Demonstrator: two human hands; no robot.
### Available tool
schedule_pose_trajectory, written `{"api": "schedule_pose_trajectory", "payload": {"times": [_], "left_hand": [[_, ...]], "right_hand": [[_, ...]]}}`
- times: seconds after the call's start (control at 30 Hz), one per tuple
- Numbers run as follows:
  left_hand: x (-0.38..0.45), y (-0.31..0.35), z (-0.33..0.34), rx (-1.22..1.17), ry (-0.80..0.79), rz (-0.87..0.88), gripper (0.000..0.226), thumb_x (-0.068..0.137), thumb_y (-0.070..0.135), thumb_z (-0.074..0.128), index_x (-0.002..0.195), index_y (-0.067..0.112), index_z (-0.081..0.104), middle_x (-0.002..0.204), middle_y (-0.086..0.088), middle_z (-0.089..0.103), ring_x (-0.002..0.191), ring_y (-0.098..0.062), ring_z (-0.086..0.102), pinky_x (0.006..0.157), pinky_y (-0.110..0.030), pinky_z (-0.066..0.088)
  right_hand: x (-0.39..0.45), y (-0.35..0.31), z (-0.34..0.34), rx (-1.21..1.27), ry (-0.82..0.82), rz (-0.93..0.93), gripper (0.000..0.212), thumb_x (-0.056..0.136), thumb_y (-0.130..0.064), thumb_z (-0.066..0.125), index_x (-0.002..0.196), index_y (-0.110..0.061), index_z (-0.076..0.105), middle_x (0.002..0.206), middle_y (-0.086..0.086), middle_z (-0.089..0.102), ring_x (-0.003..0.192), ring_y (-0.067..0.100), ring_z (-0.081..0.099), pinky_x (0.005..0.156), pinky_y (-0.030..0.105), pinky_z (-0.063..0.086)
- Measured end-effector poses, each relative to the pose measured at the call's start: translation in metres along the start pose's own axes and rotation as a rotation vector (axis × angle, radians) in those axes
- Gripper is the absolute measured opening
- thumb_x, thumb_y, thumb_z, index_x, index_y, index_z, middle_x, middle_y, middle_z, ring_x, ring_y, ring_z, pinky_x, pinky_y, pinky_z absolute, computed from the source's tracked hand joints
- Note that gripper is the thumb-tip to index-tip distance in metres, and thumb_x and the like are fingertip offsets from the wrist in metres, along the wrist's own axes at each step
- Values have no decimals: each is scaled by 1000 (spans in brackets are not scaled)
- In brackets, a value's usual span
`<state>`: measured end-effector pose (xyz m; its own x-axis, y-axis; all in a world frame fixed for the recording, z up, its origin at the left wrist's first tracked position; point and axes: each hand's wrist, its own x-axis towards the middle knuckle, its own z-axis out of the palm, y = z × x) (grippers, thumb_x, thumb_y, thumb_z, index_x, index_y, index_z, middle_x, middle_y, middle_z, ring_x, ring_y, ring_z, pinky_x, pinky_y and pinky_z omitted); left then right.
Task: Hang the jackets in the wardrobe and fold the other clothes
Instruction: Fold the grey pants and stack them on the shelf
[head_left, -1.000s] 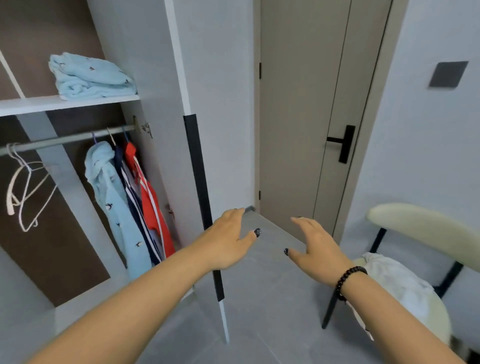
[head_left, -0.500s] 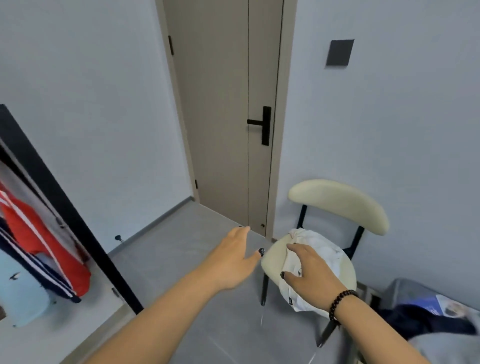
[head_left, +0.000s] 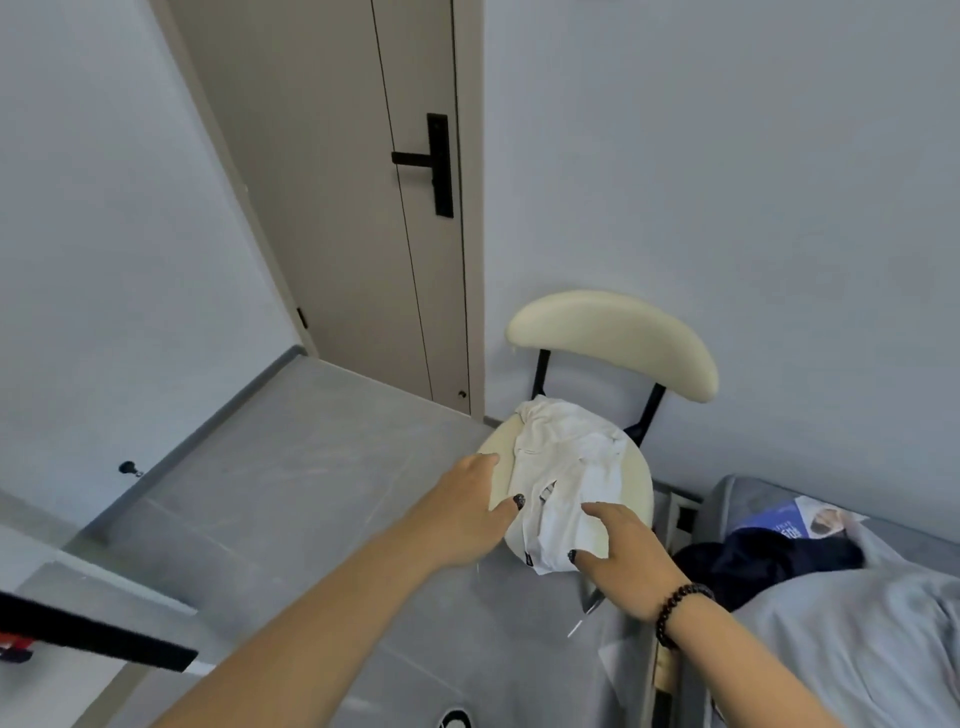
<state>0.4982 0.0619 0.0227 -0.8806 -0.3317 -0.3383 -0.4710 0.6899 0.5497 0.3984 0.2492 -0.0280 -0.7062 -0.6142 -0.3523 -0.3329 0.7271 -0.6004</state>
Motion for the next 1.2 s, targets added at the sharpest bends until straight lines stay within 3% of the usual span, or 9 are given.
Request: {"api": "schedule_pose_trajectory", "payload": {"times": [0.13,0.23,0.33,0.43,0.57,0.77,0.93,1.07,1.2], "left_hand": [[45,5,5,-1,-92,24,64,97,46,43,151,18,21,156,1,22,133,-20,38,110,-38,33],[77,15,14,25,-155,56,68,97,48,42,153,21,15,160,4,16,143,-19,26,114,-38,28],[103,30,33,41,-215,90,65,97,47,42,152,22,18,158,5,19,141,-17,29,107,-32,32],[125,49,59,40,-278,93,68,97,48,43,153,22,17,159,5,18,143,-16,25,112,-34,30],[154,81,100,65,-342,101,67,97,49,43,153,23,17,159,5,18,144,-17,23,112,-35,29],[180,131,184,31,-494,76,62,98,42,42,152,24,19,158,5,19,135,-13,35,94,-22,28],[195,174,263,-6,-582,52,61,98,40,45,152,21,22,157,1,23,141,-16,30,106,-25,30],[208,196,319,-27,-642,28,61,98,41,45,151,22,23,156,2,24,140,-17,31,103,-25,28],[222,205,363,-38,-668,-7,55,97,41,47,147,25,30,152,3,29,133,-15,39,93,-24,31]], "right_hand": [[30,14,-4,50,30,96,61,91,-29,60,144,-18,34,150,-3,33,136,12,34,100,14,24],[45,31,-11,100,74,173,60,90,-29,60,144,-18,35,149,-2,34,134,14,36,102,18,28],[51,57,-20,155,113,259,60,90,-28,61,143,-16,37,147,1,36,131,17,40,103,23,32],[52,91,-28,194,116,327,59,89,-26,62,142,-15,39,146,3,38,130,18,41,104,26,33],[51,148,-41,255,118,405,57,90,-21,62,141,-13,39,146,6,37,130,21,42,102,24,35],[35,246,-49,261,20,535,57,95,-22,54,146,-12,30,150,4,29,130,18,40,99,18,33],[28,334,-57,295,-3,649,57,95,-22,53,146,-11,29,148,5,30,125,20,45,100,25,41],[30,398,-52,268,-6,707,56,94,-23,53,145,-11,30,146,5,30,118,20,50,92,23,43],[37,455,-33,200,25,822,53,92,-21,53,140,-8,34,147,12,27,130,28,35,104,30,36]]}}
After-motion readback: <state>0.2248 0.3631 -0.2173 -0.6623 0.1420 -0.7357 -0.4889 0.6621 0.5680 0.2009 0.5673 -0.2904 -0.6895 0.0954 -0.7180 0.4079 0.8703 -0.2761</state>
